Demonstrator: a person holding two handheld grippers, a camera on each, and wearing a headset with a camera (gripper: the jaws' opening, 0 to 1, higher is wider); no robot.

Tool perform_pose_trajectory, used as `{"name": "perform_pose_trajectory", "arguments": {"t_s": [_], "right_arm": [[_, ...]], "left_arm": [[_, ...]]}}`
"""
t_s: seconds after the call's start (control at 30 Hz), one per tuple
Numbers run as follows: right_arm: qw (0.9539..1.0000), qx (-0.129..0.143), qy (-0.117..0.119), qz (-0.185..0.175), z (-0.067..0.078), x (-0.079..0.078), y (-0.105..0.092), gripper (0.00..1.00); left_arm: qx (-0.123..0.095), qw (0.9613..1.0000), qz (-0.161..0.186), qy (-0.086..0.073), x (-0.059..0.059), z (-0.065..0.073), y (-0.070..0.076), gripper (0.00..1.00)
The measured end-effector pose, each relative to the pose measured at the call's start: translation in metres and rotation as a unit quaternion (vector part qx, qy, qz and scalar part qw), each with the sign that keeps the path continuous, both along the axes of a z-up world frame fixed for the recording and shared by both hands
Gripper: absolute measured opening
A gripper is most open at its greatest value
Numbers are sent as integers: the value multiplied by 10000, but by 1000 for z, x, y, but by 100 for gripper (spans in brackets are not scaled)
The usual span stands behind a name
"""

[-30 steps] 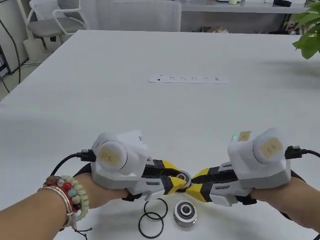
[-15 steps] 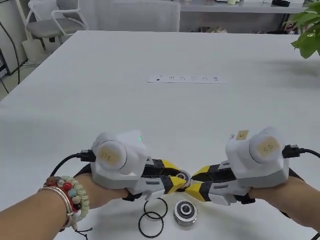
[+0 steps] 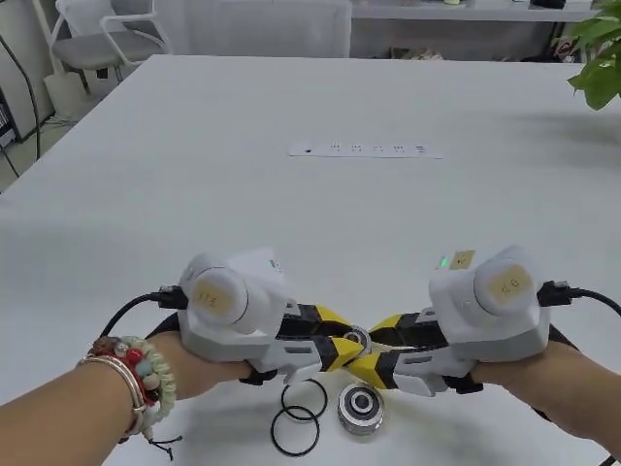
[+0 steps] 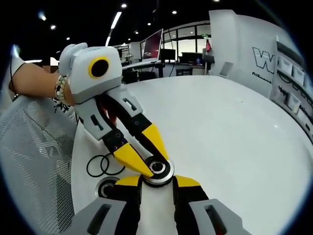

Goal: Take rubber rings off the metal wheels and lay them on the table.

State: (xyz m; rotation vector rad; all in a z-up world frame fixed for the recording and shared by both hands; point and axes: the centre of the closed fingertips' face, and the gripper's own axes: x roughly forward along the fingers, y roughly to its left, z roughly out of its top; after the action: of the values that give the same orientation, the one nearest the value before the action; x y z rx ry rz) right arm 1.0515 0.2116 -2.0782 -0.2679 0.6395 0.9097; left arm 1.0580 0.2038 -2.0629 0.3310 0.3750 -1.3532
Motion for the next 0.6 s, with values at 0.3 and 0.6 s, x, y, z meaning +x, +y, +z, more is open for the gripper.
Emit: {"name": "perform_pose_trajectory", "arguments": {"t_s": [0.3, 0.6], "right_arm": [[10000, -39, 40, 39, 0, -3, -2, 20], [9999, -50, 127, 54, -1, -6, -7, 13]], "left_arm": [[-6, 10000, -6, 0, 0, 0, 0, 9], [-16, 10000, 14, 11, 0, 0, 0, 9]]}}
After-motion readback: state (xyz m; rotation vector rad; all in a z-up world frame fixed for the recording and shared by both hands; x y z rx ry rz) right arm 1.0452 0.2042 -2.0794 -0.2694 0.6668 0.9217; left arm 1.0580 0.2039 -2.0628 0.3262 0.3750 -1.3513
